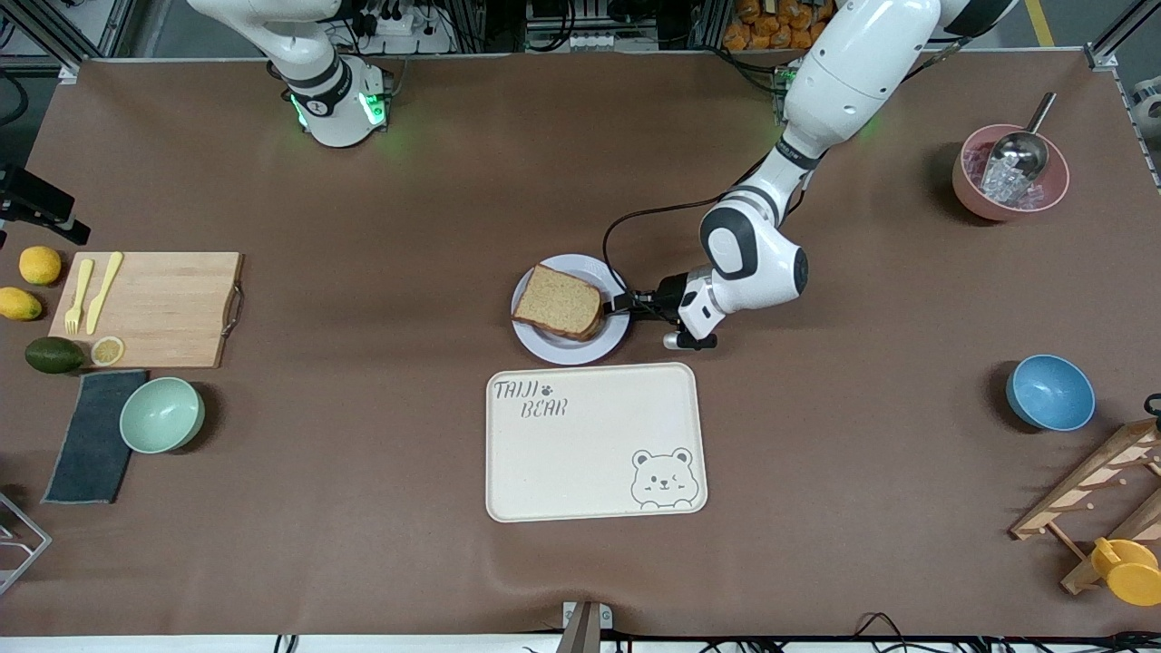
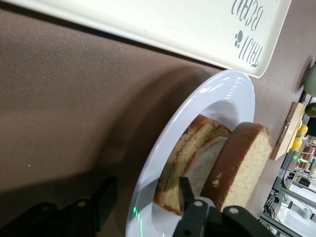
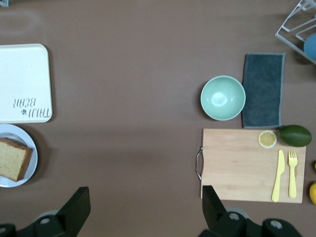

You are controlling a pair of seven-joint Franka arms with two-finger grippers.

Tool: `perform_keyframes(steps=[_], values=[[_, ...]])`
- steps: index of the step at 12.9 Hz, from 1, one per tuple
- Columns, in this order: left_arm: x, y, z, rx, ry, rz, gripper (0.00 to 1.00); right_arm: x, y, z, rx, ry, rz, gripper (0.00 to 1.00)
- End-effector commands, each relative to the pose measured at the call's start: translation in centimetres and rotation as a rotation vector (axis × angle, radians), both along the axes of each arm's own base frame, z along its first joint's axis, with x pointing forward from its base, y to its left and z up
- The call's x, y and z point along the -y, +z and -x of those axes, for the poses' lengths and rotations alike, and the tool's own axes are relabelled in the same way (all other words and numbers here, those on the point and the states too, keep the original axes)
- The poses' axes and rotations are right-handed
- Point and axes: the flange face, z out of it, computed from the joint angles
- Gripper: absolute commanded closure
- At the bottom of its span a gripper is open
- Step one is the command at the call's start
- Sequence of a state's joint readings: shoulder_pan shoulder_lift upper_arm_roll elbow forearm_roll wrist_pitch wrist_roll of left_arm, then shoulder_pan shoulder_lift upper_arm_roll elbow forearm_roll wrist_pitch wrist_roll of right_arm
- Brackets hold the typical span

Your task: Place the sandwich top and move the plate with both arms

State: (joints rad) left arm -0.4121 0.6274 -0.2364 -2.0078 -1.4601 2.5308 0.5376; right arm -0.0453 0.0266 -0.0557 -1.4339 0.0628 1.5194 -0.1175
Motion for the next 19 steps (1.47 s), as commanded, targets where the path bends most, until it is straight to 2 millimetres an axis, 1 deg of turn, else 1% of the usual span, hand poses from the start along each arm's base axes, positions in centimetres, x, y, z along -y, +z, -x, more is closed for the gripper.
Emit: perform_keyframes(steps=[1, 4, 5, 7, 8, 10, 14, 17, 19], values=[[0.8, -0.6, 0.1, 0.019, 0.006, 0.002, 0.44, -0.3, 0.4, 0.7, 0.017, 0.003, 0.027, 0.0], [0.9, -0.5, 0.0, 0.021, 0.008, 0.005, 0.44, -0.3, 0.4, 0.7, 0.014, 0.003, 0.04, 0.0], [0.9, -0.6, 0.0, 0.017, 0.014, 0.007, 0.44, -0.6, 0.4, 0.7, 0.013, 0.004, 0.043, 0.0], [1.8, -0.5, 0.3, 0.017, 0.011, 0.014, 0.44, -0.8, 0.3, 0.7, 0.009, -0.01, 0.049, 0.0], [1.8, -0.5, 0.2, 0.019, 0.011, 0.015, 0.47, -0.9, 0.2, 0.7, 0.005, -0.01, 0.049, 0.0], [1.8, -0.5, 0.2, 0.019, 0.011, 0.015, 0.51, -1.0, 0.1, 0.5, 0.005, -0.009, 0.049, 0.0], [1.8, -0.5, 0.2, 0.02, 0.01, 0.015, 0.53, -1.0, -0.3, 0.6, -0.009, -0.01, 0.046, 0.0], [1.2, -0.8, 0.2, 0.033, 0.0, 0.012, 0.54, -1.1, -0.2, 0.6, -0.009, -0.008, 0.046, 0.0], [1.1, -0.9, 0.3, 0.04, -0.007, 0.011, 0.58, -1.1, -0.3, 0.5, -0.009, -0.008, 0.046, 0.0]])
